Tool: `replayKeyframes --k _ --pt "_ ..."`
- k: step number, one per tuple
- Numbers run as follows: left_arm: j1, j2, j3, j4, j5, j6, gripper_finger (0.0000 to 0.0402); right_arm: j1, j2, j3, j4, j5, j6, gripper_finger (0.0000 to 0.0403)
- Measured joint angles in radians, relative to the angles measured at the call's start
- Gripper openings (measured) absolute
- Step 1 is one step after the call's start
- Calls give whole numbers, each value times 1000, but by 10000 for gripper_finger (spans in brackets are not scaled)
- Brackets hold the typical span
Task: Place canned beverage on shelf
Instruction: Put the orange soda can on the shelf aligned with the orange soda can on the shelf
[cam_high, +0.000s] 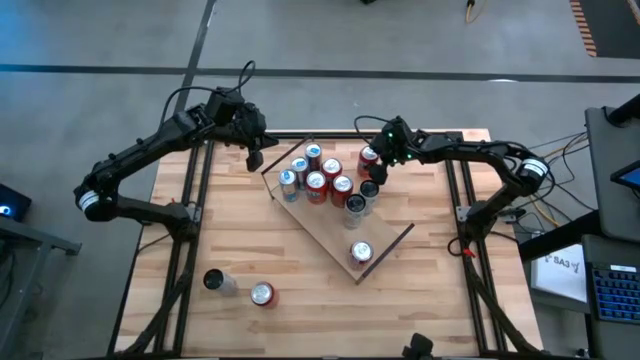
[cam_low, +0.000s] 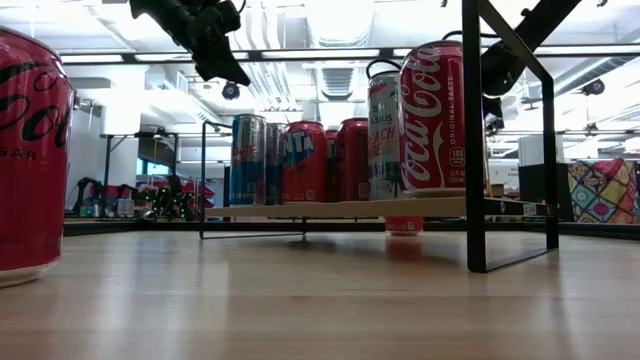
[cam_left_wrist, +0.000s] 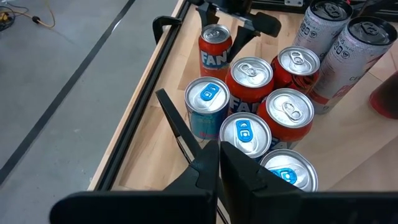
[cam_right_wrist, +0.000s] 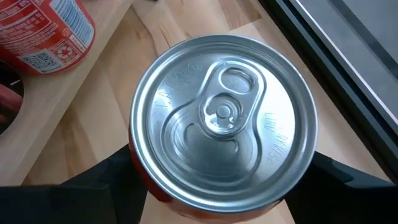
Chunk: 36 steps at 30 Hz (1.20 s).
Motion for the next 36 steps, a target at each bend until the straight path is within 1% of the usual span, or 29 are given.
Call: replayKeyframes --k 6,9,20,24,29,31,36 --pt "0 0 0 0 0 0 0 -3 -7 0 -4 5 8 278" --pt "0 0 0 0 0 0 0 -3 -24 -2 -14 45 9 279" --pt "0 0 0 0 0 0 0 -14 -175 -3 -12 50 55 279" --pt "0 0 0 4 0 0 0 -14 -231 8 -11 70 77 279" --pt "0 0 0 21 0 0 0 -13 -267 69 -55 79 76 279" --pt "0 0 0 30 0 -1 0 -13 -269 113 -101 95 70 280" --pt "-1 -12 0 63 0 -20 0 -6 -269 211 -199 97 44 279"
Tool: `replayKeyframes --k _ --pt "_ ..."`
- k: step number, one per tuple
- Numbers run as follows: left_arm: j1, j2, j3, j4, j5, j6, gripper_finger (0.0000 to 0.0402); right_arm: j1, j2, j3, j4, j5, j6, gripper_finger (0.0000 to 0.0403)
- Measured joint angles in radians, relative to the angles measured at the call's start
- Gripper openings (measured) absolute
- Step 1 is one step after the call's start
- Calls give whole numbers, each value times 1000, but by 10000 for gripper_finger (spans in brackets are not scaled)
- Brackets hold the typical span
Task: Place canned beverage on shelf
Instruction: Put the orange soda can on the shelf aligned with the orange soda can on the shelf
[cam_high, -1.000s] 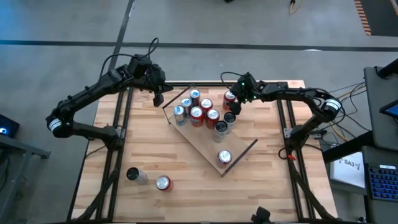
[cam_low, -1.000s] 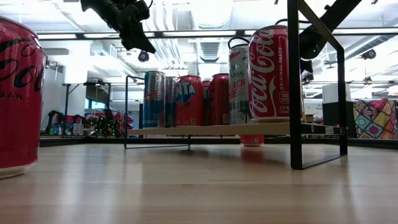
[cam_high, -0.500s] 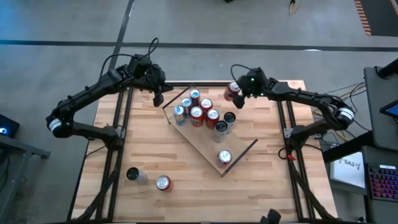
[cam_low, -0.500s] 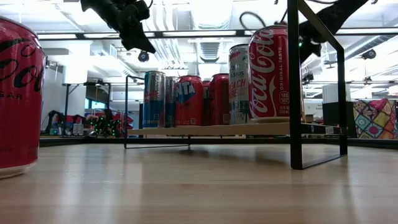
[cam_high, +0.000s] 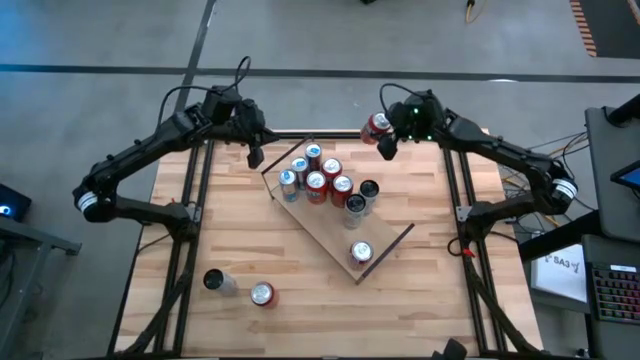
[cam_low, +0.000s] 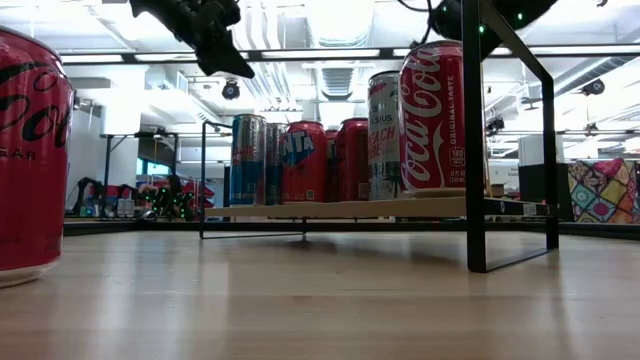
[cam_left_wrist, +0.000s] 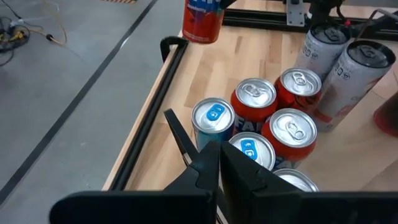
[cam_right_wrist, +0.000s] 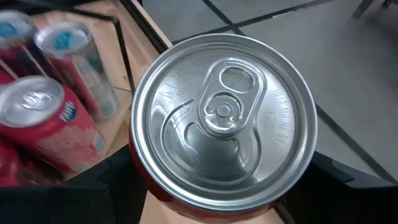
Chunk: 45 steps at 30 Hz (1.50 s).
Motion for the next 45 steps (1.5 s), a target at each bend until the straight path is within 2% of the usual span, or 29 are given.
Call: replayKeyframes --k 7,15,27,39,45 --pt "-21 -36 0 -1 29 -13 0 20 0 138 -153 0 -17 280" --pt "-76 -92 -13 17 52 -37 0 86 0 268 -243 -2 -20 281" --pt "-138 -288 -228 225 52 -150 0 257 -1 387 -303 -3 9 284" --pt "-157 -434 -340 411 52 -190 0 437 9 400 -258 0 56 285" --pt "-159 -472 -442 614 52 -231 0 502 53 401 -228 -4 60 286"
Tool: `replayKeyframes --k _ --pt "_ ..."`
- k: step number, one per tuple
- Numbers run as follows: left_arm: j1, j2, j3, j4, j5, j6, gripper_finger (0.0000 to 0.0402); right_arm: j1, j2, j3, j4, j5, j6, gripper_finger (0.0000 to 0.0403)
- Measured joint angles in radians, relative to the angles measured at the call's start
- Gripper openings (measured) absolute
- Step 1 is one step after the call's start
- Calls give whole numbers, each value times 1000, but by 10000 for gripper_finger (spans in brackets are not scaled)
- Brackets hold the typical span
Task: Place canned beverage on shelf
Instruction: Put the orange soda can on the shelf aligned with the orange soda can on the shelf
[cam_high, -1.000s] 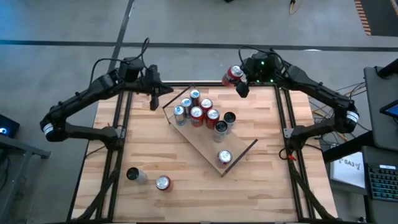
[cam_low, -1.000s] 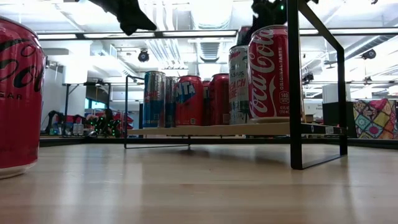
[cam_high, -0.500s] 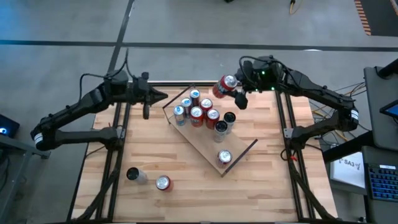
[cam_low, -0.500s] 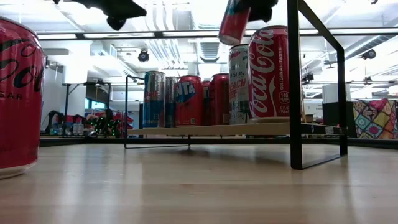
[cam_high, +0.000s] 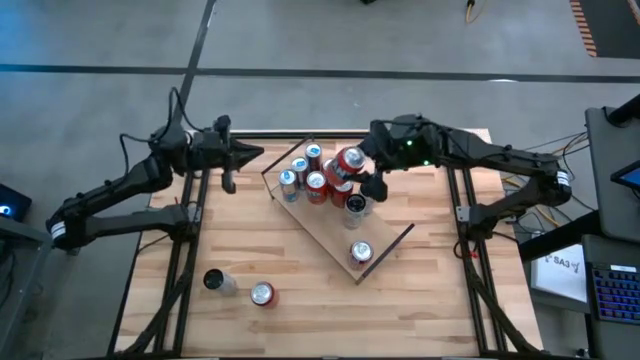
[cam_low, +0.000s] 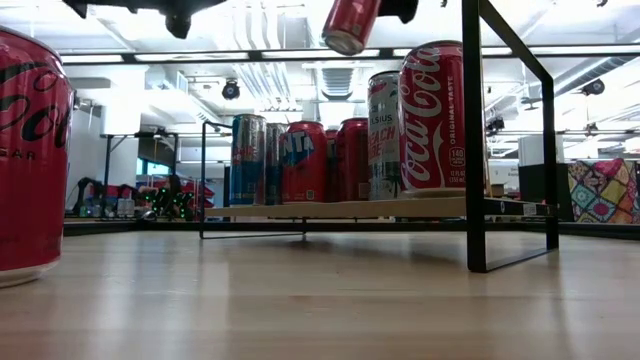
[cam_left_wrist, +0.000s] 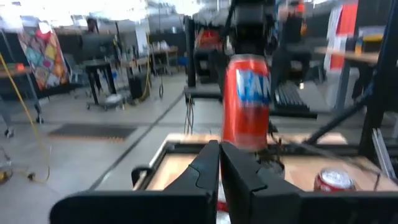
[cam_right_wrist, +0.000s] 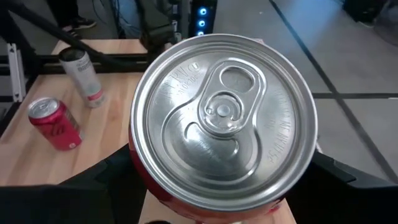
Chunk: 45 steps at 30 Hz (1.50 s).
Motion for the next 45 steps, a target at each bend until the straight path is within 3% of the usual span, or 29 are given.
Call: replayKeyframes --k 7,18,24,45 --pt "0 -52 -100 208 0 -35 0 36 49 0 44 2 29 286" --pt "0 -97 -183 284 0 -35 0 76 131 0 96 -1 45 286" --pt "0 -94 -237 404 0 -35 0 91 182 0 132 -6 74 286" --pt "0 -92 -231 414 0 -7 0 140 354 0 145 -5 159 286"
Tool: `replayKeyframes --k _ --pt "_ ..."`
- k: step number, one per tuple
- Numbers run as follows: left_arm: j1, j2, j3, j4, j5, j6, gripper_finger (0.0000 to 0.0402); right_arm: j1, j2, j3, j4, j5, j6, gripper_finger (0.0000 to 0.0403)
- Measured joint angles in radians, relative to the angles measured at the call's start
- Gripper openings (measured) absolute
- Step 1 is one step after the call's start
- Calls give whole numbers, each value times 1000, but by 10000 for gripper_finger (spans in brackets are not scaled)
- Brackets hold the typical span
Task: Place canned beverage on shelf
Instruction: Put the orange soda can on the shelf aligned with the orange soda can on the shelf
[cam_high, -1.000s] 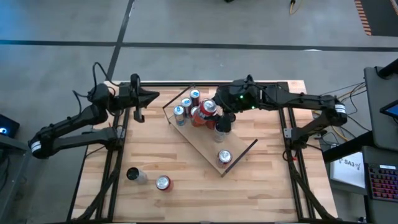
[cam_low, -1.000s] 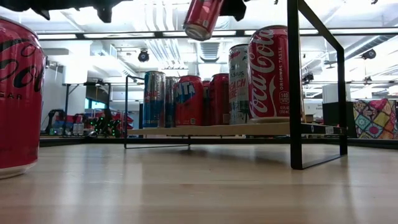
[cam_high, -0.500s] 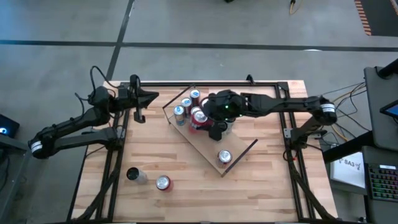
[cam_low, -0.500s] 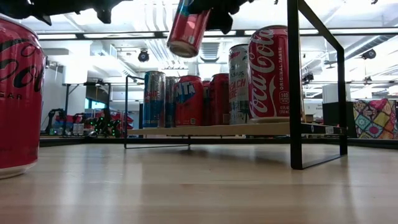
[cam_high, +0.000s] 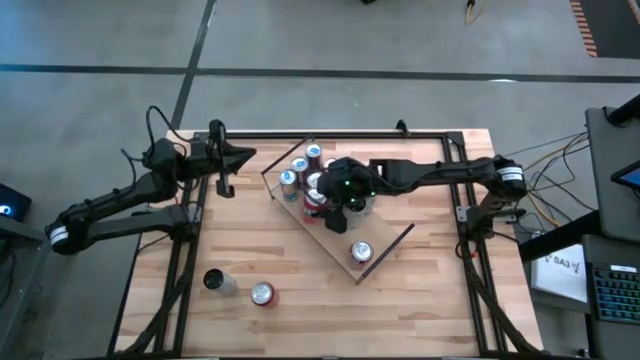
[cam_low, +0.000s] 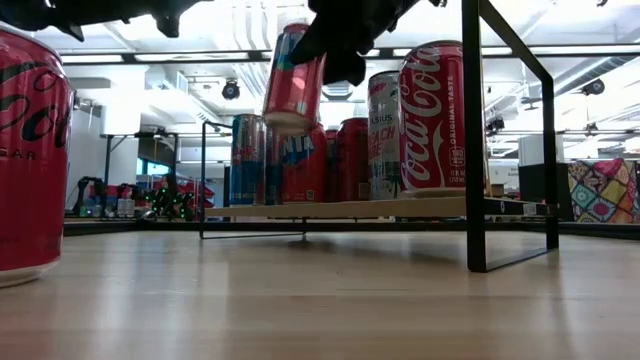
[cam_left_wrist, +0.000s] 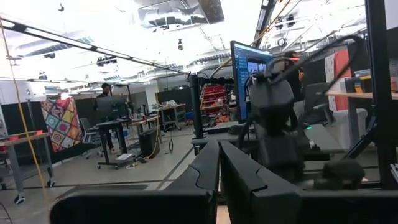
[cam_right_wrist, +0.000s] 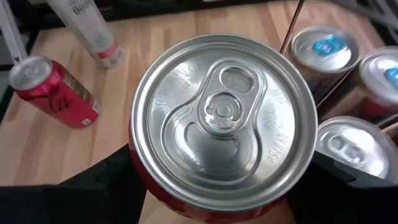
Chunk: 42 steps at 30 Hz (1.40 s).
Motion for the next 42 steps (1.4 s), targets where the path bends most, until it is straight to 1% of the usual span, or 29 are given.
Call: replayKeyframes --k 4,8,11,14,18,22,31,42 --pt "0 4 0 -1 0 -4 0 27 14 0 1 2 32 286" --pt "-2 4 -2 -18 2 -40 0 57 17 0 1 8 50 286" --pt "-8 4 -17 -9 58 -79 0 80 18 0 1 68 60 286" --pt "-20 0 -39 38 103 -131 0 98 18 0 1 89 78 286" --pt "-44 -15 -80 107 104 -184 0 120 18 0 1 110 108 286" --pt "-68 -30 -93 121 105 -211 0 135 18 0 1 129 130 286" --pt "-133 -34 -100 130 99 -217 0 163 49 0 6 179 154 286" --pt "-142 -36 -100 132 97 -208 0 164 113 0 30 218 145 286"
